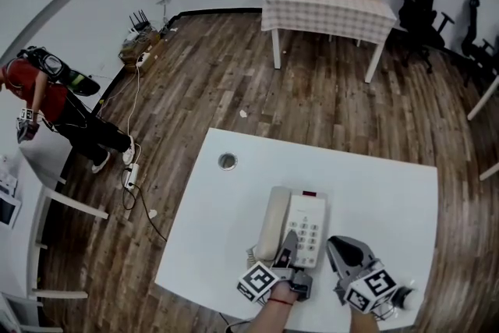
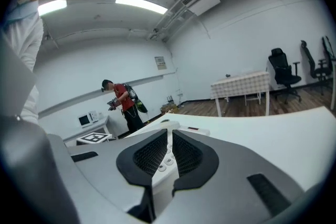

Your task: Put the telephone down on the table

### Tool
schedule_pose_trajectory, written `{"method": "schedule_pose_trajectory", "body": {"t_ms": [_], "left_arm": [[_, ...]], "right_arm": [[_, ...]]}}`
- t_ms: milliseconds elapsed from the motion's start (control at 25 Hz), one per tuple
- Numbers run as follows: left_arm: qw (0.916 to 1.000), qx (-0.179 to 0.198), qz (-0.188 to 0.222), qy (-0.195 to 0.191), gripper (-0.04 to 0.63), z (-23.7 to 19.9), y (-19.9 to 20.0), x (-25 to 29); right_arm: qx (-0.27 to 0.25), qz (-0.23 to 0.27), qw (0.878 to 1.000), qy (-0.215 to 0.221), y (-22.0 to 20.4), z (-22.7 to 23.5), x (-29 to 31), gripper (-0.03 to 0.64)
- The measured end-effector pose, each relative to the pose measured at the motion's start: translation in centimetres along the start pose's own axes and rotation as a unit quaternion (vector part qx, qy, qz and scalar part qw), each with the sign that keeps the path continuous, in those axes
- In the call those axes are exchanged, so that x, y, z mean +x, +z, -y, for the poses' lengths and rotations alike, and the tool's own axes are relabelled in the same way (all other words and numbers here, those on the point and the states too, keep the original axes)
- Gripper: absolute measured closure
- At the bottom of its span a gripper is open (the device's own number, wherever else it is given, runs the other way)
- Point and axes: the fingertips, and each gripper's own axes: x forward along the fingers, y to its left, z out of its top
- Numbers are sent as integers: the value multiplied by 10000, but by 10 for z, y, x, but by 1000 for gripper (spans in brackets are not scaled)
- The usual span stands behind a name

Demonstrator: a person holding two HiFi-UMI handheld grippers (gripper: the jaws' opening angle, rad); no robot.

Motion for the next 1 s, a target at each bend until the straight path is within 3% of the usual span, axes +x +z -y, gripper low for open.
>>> {"method": "schedule_pose_trajectory", "body": {"t_ms": [280,360,400,600,720,1000], "left_arm": [[9998,181,-56,-12,419,-6,1,-2],[9999,77,-50,-73,419,-5,-1,-1],[9999,26,-45,-122,419,-4,-1,-1],[9999,53,-44,-76,419,-5,-2,-1],[9999,95,-12,-79,419,-4,-1,-1],[9995,-64,47,-318,419,0,-3,2]], "right_arm": [[1124,-1044,9877,-312,-47,2,6,575],[1310,-1238,9829,-387,-54,1,8,513],[1399,-1307,9805,-437,-57,2,7,486],[2129,-1594,9620,-625,-79,13,1,476],[2722,-1684,9460,-510,-90,10,4,439],[3560,-1750,9176,-243,-106,-4,9,437]]}}
